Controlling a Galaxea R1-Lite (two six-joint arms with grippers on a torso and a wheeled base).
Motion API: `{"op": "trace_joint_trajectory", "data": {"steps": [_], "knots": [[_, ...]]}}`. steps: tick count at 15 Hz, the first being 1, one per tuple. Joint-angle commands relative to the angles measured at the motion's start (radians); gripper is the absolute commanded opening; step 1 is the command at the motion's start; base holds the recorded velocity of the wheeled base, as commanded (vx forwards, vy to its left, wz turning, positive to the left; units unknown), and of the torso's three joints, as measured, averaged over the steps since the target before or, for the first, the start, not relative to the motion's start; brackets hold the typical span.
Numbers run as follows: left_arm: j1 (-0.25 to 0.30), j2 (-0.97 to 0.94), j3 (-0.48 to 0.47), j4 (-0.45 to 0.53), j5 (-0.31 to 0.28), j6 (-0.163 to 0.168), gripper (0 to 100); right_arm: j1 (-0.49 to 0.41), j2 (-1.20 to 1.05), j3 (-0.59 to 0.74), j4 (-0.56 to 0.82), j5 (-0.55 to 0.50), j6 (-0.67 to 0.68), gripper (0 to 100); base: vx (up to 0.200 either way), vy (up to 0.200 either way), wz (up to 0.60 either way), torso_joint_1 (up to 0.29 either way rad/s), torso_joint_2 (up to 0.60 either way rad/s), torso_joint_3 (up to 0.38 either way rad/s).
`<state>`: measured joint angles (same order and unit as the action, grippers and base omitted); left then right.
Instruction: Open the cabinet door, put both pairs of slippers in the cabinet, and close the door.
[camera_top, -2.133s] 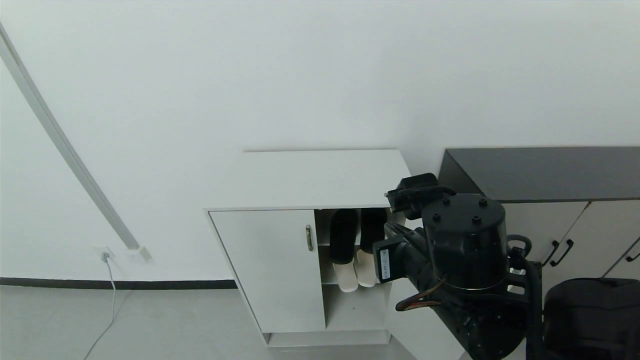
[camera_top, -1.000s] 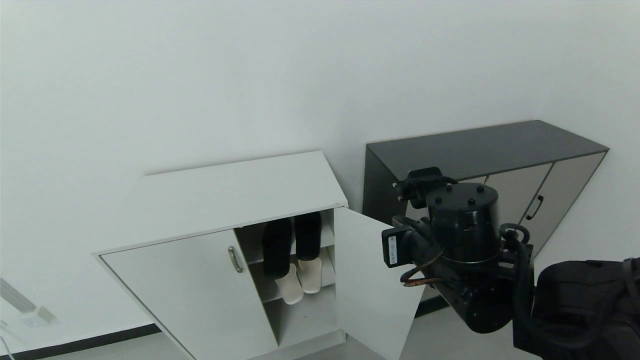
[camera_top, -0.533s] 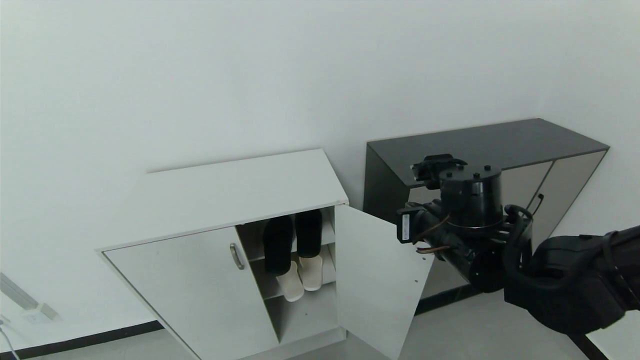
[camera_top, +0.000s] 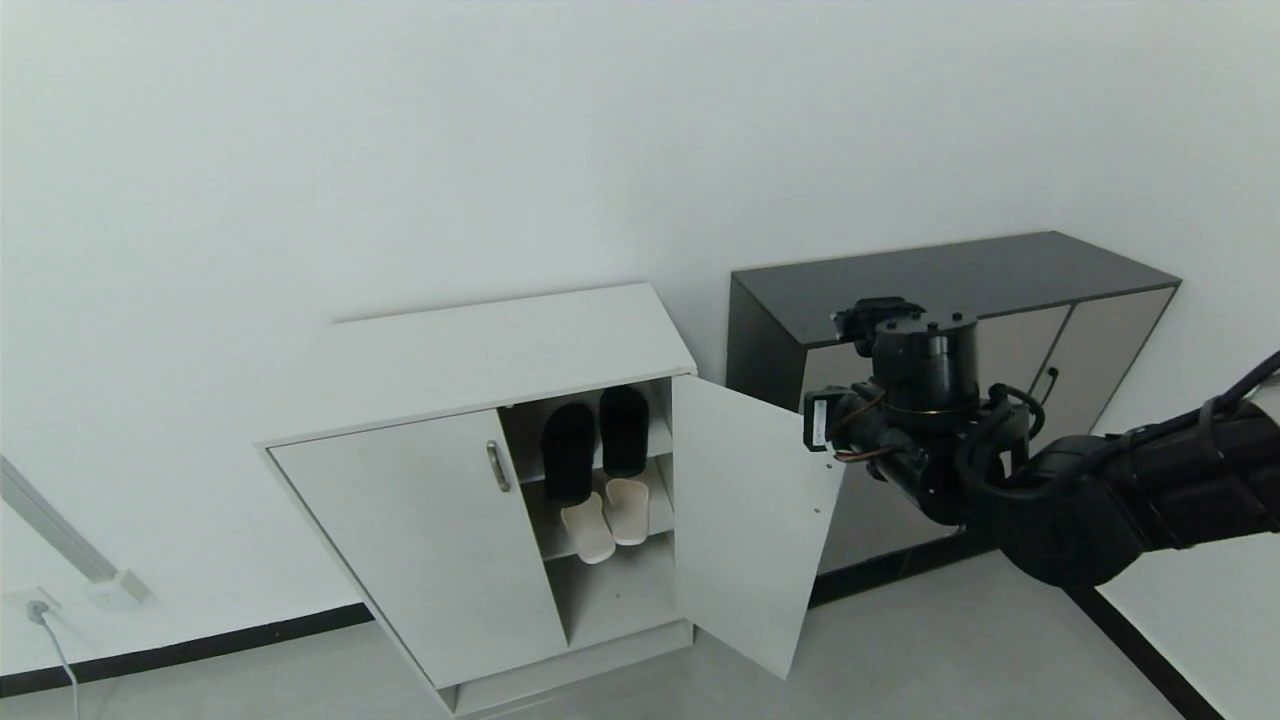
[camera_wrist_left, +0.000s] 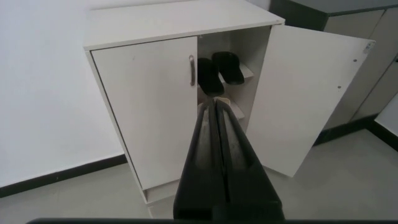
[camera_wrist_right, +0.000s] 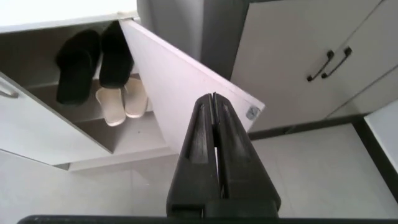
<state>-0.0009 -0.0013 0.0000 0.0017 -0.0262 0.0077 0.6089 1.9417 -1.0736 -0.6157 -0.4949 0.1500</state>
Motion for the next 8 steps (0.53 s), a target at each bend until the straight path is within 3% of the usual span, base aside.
{"op": "trace_joint_trajectory", "data": {"steps": [1,8], "knots": [[0.001,0.001,0.000,0.000,0.000,0.000,0,-0.049,0.069,-0.042,0.001,0.007,0.003,0,0.000,0.000,0.00,0.000,0.00,0.000],[-0.001,0.001,0.000,0.000,0.000,0.000,0,-0.143,0.229,-0.172,0.002,0.056,0.026,0,0.000,0.000,0.00,0.000,0.00,0.000]]}}
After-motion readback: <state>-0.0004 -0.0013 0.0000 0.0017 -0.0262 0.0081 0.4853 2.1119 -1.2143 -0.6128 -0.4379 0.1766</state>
